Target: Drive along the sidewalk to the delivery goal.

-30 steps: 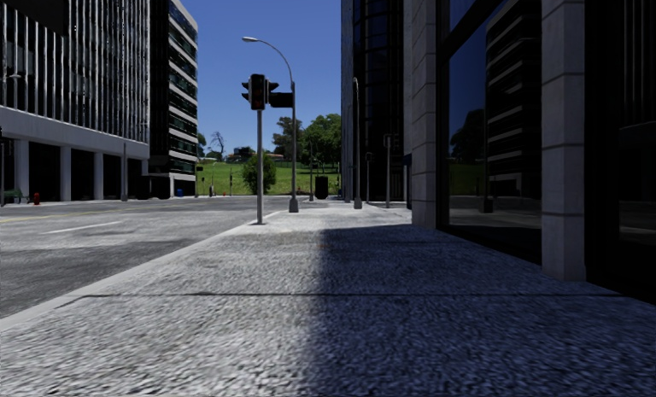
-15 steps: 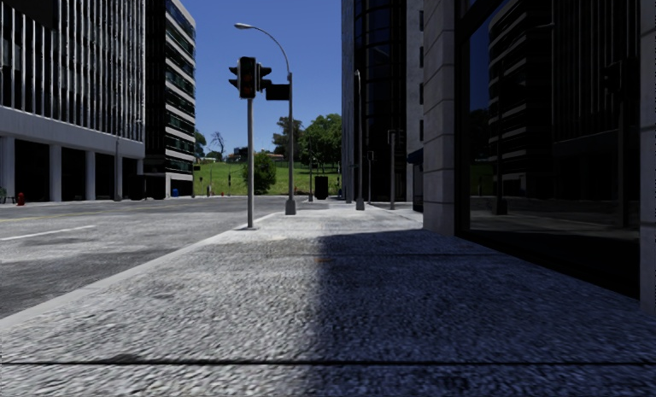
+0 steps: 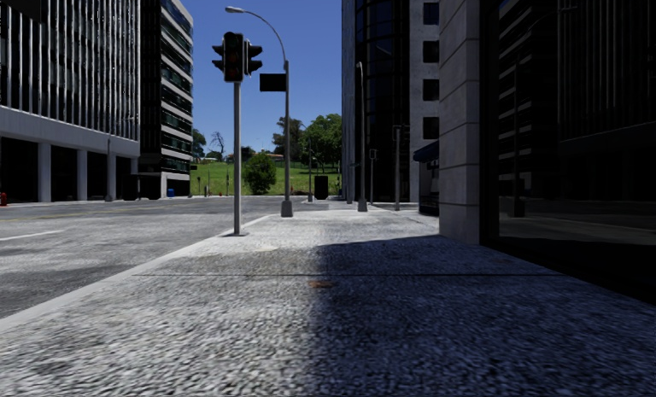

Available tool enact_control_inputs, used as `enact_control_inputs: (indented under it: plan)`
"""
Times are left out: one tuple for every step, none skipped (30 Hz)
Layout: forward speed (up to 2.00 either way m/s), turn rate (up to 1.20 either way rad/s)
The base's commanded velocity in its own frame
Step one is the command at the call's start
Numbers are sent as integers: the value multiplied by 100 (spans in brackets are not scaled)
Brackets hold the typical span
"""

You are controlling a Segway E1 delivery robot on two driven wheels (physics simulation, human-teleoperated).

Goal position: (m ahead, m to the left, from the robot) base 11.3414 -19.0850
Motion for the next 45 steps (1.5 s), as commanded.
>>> enact_control_inputs:
  plan:
    - [200,0]
    - [200,0]
    - [200,0]
    - [200,0]
    - [200,0]
    - [200,0]
    - [200,0]
    - [200,0]
    - [200,0]
    - [200,0]
    - [200,0]
    - [200,0]
    - [200,0]
    - [200,0]
    - [200,0]
    - [200,0]
    - [200,0]
    - [200,0]
    - [200,0]
    - [200,0]
    - [200,0]
    - [200,0]
    - [200,0]
    - [200,0]
    - [200,0]
    - [200,0]
    - [200,0]
    - [200,0]
    - [200,0]
    - [200,0]
    - [200,0]
    - [200,0]
    - [200,0]
    - [200,0]
    - [200,0]
    - [200,0]
    - [200,0]
    - [200,0]
    - [200,0]
    - [200,0]
    - [200,0]
    - [200,0]
    - [200,0]
    - [200,0]
    - [200,0]
